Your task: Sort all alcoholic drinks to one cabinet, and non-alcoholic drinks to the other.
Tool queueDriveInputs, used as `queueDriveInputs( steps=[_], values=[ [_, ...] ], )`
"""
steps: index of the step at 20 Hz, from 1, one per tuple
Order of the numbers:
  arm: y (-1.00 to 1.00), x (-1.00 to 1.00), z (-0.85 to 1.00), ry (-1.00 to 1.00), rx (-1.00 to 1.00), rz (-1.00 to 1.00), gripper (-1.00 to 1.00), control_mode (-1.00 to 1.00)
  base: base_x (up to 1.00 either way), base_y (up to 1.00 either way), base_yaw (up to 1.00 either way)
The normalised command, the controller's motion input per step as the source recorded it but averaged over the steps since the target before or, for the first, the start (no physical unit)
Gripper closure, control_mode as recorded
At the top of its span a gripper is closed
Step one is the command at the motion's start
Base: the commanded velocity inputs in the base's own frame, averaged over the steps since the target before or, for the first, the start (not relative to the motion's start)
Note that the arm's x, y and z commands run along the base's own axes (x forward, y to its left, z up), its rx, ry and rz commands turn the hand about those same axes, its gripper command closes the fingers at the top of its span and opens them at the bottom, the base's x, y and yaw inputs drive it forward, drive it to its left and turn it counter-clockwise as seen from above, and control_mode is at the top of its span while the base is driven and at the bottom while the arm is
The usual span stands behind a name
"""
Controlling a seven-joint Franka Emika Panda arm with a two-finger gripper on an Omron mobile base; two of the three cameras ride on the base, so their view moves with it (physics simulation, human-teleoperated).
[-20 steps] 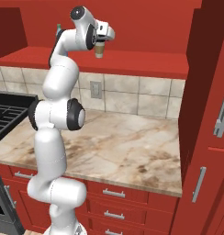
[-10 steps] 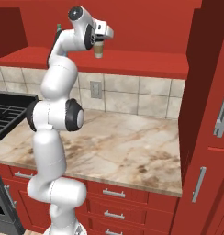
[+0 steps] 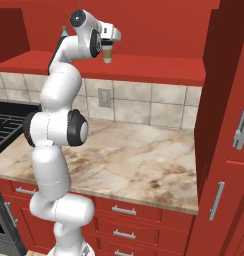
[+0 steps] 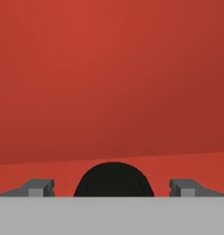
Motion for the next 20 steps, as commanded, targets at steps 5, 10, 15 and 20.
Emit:
queueDriveInputs(
  steps=[5,10,15,20],
  values=[
    [0.00,-0.65,0.00,-0.07,0.00,0.00,-1.00,-1.00,0.00,0.00,0.00],
    [0.00,-0.93,-0.03,-0.01,0.00,0.00,-1.00,-1.00,0.00,0.00,0.00],
    [0.00,-1.00,-0.13,0.00,0.00,0.00,-1.00,-1.00,0.00,0.00,0.00],
    [0.00,-1.00,-0.21,0.01,0.00,0.00,-1.00,-1.00,0.00,0.00,0.00]
  ],
)
